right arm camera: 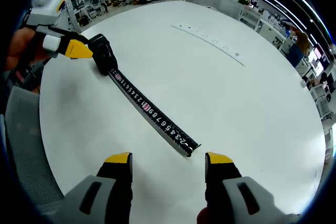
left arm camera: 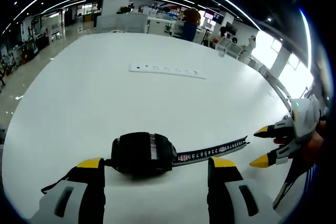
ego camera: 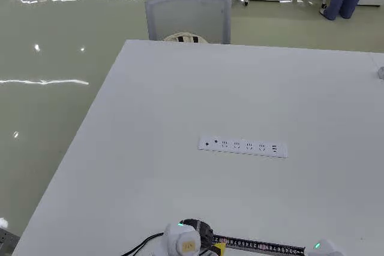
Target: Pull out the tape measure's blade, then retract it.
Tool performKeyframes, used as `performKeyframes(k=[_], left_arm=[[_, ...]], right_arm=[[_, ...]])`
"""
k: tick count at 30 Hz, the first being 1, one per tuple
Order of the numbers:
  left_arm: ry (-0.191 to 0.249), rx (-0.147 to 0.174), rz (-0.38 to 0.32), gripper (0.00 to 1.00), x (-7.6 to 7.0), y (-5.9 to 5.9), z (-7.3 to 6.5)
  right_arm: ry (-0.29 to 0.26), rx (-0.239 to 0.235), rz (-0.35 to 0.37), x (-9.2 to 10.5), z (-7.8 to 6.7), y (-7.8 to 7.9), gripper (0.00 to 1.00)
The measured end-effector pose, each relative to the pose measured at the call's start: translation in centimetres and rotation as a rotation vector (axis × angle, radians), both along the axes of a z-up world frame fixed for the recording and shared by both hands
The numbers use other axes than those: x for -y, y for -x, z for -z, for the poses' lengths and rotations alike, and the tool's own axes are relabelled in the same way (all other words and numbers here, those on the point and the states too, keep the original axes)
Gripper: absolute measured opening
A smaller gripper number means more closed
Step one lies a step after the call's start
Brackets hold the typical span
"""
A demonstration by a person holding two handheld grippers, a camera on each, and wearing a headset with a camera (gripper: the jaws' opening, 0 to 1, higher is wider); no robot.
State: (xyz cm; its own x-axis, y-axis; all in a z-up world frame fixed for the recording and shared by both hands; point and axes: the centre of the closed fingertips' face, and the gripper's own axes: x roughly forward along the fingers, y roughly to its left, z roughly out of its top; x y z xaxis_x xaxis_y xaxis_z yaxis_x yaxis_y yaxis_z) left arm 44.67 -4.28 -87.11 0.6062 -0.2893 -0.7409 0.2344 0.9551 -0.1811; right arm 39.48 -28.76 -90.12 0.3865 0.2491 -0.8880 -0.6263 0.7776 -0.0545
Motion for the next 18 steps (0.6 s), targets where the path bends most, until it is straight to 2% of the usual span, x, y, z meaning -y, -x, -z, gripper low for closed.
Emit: performKeyframes(k=[4,10,13,18], left_arm=[[-0.003,-0.003,-0.004,0.77,0.1,-0.3,0.1],[-0.019,-0.009,-0.013,0.76,-0.1,-0.9,0.7],[-0.023,-0.014,-0.018,0.75,-0.3,-1.1,0.9],[-0.031,-0.021,-0.022,0.75,-0.4,-1.3,1.3]], right_arm=[[0.032,-0.014,-0.046,0.8,0.2,-0.3,0.55],[0.037,-0.024,-0.105,1.1,0.5,-0.8,0.54],[0.048,-0.038,-0.168,1.2,1.1,-1.0,0.52],[0.049,-0.039,-0.250,1.0,1.0,-1.5,0.51]])
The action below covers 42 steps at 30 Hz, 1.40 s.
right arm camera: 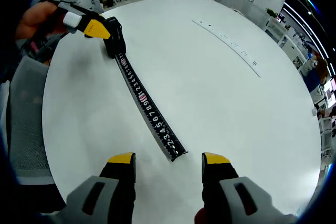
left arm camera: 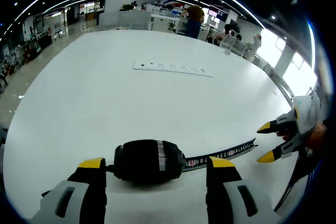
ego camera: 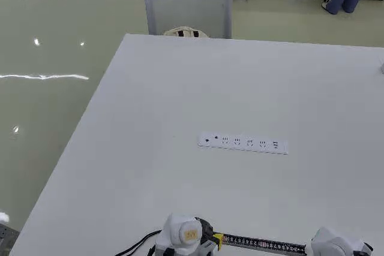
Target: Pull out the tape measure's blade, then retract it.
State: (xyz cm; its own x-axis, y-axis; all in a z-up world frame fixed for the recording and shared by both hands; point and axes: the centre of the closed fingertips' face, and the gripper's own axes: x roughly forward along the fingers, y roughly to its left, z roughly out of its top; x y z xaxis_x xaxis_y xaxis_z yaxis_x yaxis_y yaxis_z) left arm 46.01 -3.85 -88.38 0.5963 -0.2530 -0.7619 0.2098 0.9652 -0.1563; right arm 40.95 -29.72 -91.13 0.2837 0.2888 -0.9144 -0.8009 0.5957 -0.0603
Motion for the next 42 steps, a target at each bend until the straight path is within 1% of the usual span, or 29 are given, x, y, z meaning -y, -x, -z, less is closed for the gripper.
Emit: performKeyframes(k=[4,6,10,12,14,17,22,24,28,30,33,36,38,41,42], left_arm=[[-0.009,-0.008,-0.004,0.74,-0.2,0.0,0.2],[-0.013,-0.010,-0.006,0.74,-0.3,-0.1,0.3],[-0.014,-0.012,-0.011,0.74,-0.4,-0.2,0.6],[-0.016,-0.016,-0.014,0.74,-0.5,-0.2,0.8],[-0.019,-0.019,-0.015,0.73,-0.6,-0.2,0.9],[-0.018,-0.021,-0.020,0.72,-0.7,-0.2,1.1],[-0.018,-0.035,-0.023,0.72,-0.8,-0.1,1.5],[-0.016,-0.035,-0.026,0.71,-0.8,-0.2,1.6],[-0.013,-0.037,-0.025,0.71,-0.6,-0.3,1.9],[-0.008,-0.034,-0.032,0.71,-0.6,-0.4,1.9],[-0.010,-0.035,-0.030,0.71,-0.6,-0.4,1.7],[-0.013,-0.037,-0.030,0.69,-0.7,-0.4,1.9],[-0.018,-0.038,-0.032,0.68,-1.0,-0.5,2.2],[-0.015,-0.040,-0.033,0.67,-1.0,-0.5,2.3],[-0.012,-0.041,-0.033,0.67,-0.9,-0.5,2.3]], right_arm=[[0.003,-0.004,-0.073,-0.1,0.3,-0.4,0.49],[0.004,-0.005,-0.083,-0.1,0.3,-0.5,0.49],[0.010,-0.012,-0.126,-0.1,0.3,-0.8,0.48],[0.026,-0.017,-0.159,0.1,0.5,-0.9,0.46],[0.029,-0.021,-0.173,0.2,0.6,-1.0,0.45],[0.028,-0.029,-0.190,0.2,0.6,-1.1,0.45],[0.051,-0.042,-0.260,0.4,1.0,-1.1,0.44],[0.059,-0.043,-0.275,0.5,1.2,-1.2,0.44],[0.053,-0.044,-0.294,0.4,1.2,-1.5,0.41],[0.043,-0.047,-0.310,0.3,1.3,-1.6,0.40],[0.049,-0.051,-0.328,0.3,1.5,-1.7,0.39],[0.036,-0.055,-0.333,0.2,1.5,-1.9,0.37],[0.031,-0.063,-0.365,0.0,1.6,-1.8,0.34],[0.034,-0.065,-0.405,0.0,1.8,-1.7,0.33],[0.026,-0.070,-0.405,-0.2,1.8,-1.6,0.33]])
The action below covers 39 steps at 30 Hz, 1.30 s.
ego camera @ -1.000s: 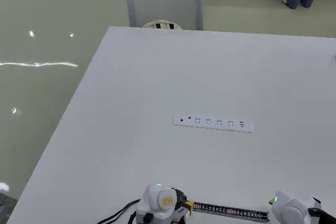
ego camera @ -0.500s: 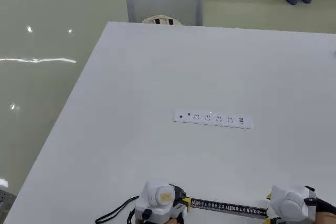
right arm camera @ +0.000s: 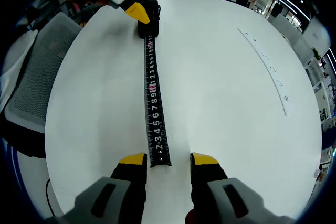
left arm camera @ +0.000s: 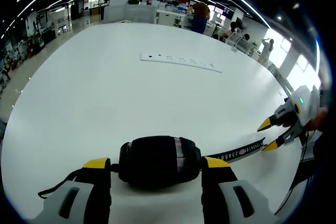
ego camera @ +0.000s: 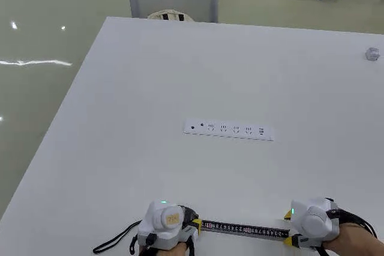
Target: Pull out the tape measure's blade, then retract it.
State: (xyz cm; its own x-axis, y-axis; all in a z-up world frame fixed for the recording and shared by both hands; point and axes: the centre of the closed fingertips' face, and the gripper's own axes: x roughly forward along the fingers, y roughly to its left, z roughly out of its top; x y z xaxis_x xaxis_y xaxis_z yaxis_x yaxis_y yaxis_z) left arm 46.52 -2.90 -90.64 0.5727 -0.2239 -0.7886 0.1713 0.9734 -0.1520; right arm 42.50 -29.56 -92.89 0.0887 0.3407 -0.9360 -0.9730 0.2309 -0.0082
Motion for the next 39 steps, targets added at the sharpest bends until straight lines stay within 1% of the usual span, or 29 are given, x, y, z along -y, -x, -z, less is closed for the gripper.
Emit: performKeyframes(k=[2,5,7,9,14,17,21,24,30,36,39], left_arm=[[0.001,0.000,0.001,0.67,0.09,-0.03,-0.08],[0.003,0.001,0.000,0.66,0.16,-0.11,-0.03],[0.005,0.001,-0.001,0.65,0.23,-0.17,0.03],[0.009,0.002,0.001,0.64,0.34,-0.16,0.00],[0.009,0.010,0.003,0.62,0.52,-0.26,-0.01],[0.006,0.011,0.002,0.62,0.52,-0.29,0.02],[0.005,0.012,0.005,0.62,0.54,-0.28,-0.02],[0.000,0.015,0.005,0.62,0.56,-0.30,0.02],[-0.025,0.030,0.018,0.62,0.61,-0.23,0.01],[-0.031,0.040,0.016,0.61,0.55,-0.32,0.16],[-0.034,0.040,0.021,0.60,0.56,-0.26,-0.06]], right_arm=[[-0.006,0.005,-0.024,-0.09,0.04,0.00,0.32],[-0.003,0.001,-0.038,-0.07,0.18,0.26,0.30],[0.005,0.014,-0.074,0.02,0.27,0.43,0.27],[0.005,0.012,-0.078,0.10,0.45,0.46,0.24],[0.005,0.025,-0.110,0.05,0.68,0.52,0.17],[0.005,0.027,-0.104,-0.07,0.48,0.48,0.16],[0.002,0.022,-0.101,0.10,0.79,0.43,0.16],[0.002,0.018,-0.098,0.07,0.75,0.47,0.16],[-0.002,0.015,-0.103,0.02,0.68,0.52,0.15],[-0.005,0.014,-0.096,0.07,0.78,0.54,0.15],[-0.003,0.018,-0.090,0.11,0.79,0.59,0.14]])
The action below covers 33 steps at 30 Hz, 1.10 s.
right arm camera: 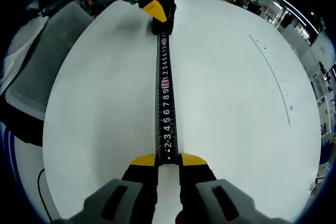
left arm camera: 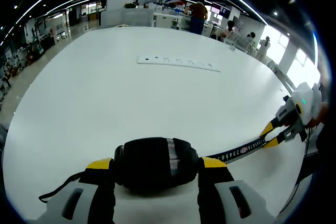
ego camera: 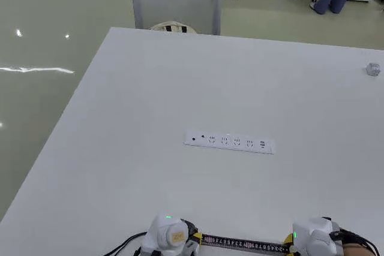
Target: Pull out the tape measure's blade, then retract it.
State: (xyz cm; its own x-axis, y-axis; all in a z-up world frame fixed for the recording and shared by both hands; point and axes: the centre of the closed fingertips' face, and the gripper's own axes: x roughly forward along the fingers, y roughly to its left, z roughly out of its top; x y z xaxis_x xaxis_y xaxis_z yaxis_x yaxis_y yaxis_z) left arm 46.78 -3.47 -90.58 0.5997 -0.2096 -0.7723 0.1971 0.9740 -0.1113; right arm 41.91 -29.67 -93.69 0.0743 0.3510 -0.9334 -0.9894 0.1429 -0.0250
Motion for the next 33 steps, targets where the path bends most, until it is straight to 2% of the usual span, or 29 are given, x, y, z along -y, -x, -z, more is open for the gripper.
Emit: performKeyframes(k=[12,24,33], left_arm=[[-0.003,0.026,0.020,0.58,0.0,0.0,-0.1],[-0.001,0.085,0.018,0.58,0.0,0.0,-0.2],[0.002,0.092,0.016,0.58,-0.1,0.2,-0.3]], right_arm=[[-0.012,0.019,-0.001,-0.9,-0.3,0.0,0.14],[-0.029,0.031,0.007,-2.4,-0.4,-0.3,0.14],[-0.034,0.030,-0.007,-4.1,-0.4,-0.6,0.14]])
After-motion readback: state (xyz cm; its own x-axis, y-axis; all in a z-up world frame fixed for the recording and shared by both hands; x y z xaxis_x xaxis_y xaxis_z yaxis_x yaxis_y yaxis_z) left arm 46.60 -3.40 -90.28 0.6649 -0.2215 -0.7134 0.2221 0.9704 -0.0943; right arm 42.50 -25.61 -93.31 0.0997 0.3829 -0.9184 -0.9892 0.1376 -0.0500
